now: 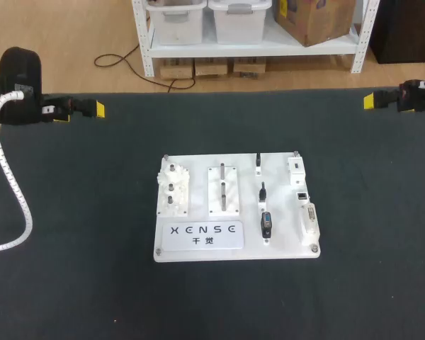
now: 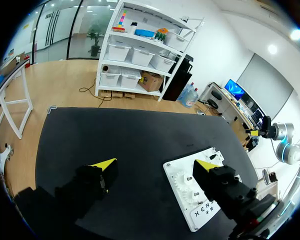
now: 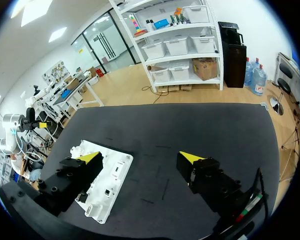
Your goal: Insert the Ethernet cable into its matching sockets.
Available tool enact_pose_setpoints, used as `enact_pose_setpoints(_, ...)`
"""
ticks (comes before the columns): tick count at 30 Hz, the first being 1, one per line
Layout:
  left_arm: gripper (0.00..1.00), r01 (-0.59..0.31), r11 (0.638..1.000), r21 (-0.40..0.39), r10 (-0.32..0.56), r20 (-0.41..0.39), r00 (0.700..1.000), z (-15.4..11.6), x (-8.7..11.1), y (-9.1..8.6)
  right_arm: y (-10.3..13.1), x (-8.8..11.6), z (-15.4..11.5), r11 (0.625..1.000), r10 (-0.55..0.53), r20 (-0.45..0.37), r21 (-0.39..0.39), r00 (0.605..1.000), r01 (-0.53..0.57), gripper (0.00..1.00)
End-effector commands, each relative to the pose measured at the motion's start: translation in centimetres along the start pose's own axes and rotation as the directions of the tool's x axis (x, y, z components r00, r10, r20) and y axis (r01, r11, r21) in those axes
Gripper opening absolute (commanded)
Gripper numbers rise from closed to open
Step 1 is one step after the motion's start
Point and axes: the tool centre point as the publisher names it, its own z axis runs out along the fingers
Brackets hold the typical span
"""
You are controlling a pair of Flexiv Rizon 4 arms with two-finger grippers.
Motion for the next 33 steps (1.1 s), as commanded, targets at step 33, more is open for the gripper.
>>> enact_pose_setpoints(33, 1.00, -0.627, 0.278, 0.728, 0.620, 0.362, 0.696, 2.8, 1.8, -8.3, 0.0, 0.0, 0.0, 1.000, 0.000, 0.000, 0.002, 1.000, 0.000, 1.00)
